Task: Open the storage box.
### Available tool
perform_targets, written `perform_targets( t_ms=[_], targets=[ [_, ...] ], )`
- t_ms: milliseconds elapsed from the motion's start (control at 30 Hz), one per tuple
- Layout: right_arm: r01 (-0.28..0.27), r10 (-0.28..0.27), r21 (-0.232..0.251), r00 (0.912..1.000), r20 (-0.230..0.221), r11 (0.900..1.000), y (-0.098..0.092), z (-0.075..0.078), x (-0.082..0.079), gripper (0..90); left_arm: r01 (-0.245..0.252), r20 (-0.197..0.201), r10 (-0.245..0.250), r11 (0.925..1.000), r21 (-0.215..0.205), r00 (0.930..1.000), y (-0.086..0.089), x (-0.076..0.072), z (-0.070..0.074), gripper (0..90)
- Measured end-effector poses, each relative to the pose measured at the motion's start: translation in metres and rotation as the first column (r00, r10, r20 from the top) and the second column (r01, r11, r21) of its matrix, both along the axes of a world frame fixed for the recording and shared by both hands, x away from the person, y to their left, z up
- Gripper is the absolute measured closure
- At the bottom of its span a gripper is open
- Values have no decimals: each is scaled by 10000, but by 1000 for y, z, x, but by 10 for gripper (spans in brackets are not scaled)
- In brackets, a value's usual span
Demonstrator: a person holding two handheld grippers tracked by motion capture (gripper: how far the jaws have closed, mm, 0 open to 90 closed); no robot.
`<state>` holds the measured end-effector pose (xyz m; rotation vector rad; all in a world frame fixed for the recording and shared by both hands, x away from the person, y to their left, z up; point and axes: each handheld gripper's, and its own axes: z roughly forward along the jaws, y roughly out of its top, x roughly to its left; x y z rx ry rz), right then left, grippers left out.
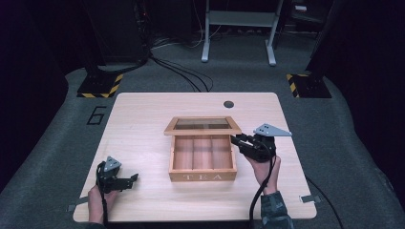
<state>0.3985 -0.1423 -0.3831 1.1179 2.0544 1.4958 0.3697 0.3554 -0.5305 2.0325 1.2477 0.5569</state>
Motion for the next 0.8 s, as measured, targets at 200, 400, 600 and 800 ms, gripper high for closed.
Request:
perform_targets(
  t_ms=[200, 400, 600, 800],
  targets=[
    [-11, 11, -55, 10000, 11, 10000, 1, 8, 9, 679, 70, 14, -70, 10000, 11, 10000, 0, 0, 0, 103],
    [-36, 36, -76, 10000, 23, 10000, 1, 15, 15, 679, 36, 102, -36, 10000, 16, 9999, 0, 0, 0, 103],
    [-49, 49, -118, 10000, -8, 9999, 2, 22, 24, 680, 26, 127, -27, 10000, 34, 9999, 0, 0, -1, 103],
    [-33, 32, -139, 10000, -41, 9999, 2, 26, 30, 680, 24, 131, -25, 10000, 36, 9999, -1, 0, -1, 103]
  ],
)
